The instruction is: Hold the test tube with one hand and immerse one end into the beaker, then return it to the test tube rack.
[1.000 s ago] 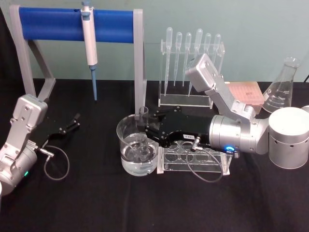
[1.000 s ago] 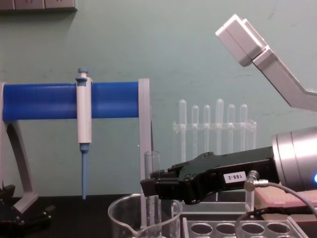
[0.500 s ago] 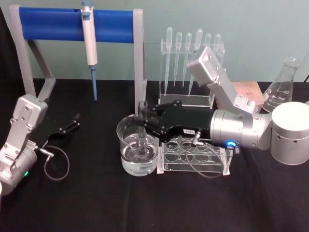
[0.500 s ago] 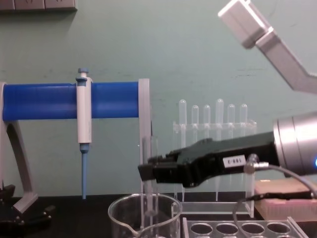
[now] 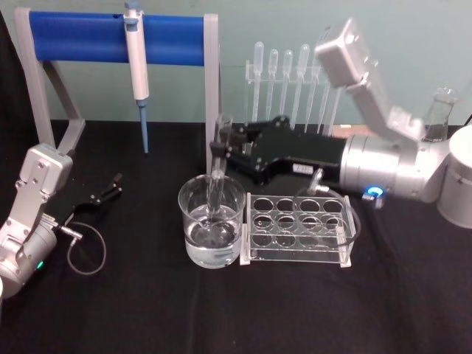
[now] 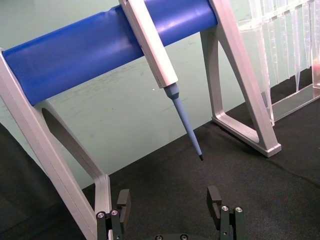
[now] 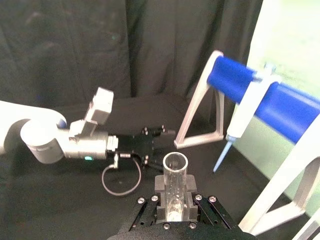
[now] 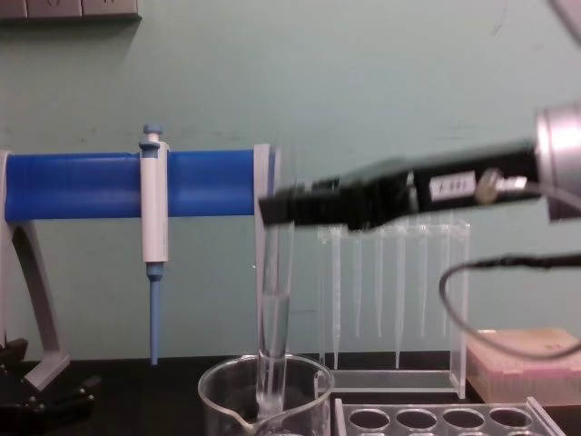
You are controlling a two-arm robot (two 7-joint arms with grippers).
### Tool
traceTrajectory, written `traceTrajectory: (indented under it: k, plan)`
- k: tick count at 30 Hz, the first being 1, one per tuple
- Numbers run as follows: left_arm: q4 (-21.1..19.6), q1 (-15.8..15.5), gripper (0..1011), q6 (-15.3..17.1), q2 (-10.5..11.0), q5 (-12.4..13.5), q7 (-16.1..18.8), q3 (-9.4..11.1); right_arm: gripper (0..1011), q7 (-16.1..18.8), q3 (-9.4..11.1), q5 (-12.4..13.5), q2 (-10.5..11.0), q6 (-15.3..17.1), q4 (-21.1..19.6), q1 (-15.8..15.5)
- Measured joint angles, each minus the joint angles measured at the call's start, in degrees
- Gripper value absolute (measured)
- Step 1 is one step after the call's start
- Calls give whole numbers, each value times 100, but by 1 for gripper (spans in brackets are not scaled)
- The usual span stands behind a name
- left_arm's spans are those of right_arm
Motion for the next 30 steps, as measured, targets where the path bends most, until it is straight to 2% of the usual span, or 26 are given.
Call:
traceTrajectory:
  k: [5, 12, 14, 19, 22, 25, 30]
  plan:
    - [0, 0, 1000, 0, 0, 0, 0, 0, 231, 11, 141, 216, 154, 61, -245, 51]
    - [0, 0, 1000, 0, 0, 0, 0, -1, 231, 32, 345, 533, 505, 197, -660, 40]
    - [0, 0, 1000, 0, 0, 0, 0, 0, 231, 24, 435, 628, 711, 191, -833, -65]
    - [0, 0, 1000, 0, 0, 0, 0, 0, 231, -25, 582, 736, 1030, 78, -997, -307]
    - [0, 0, 1000, 0, 0, 0, 0, 0, 231, -91, 727, 833, 1358, -110, -1108, -616]
    - [0, 0, 1000, 0, 0, 0, 0, 0, 231, -142, 811, 865, 1535, -246, -1127, -817]
    - [0, 0, 1000, 0, 0, 0, 0, 0, 231, -209, 860, 862, 1647, -394, -1022, -1016]
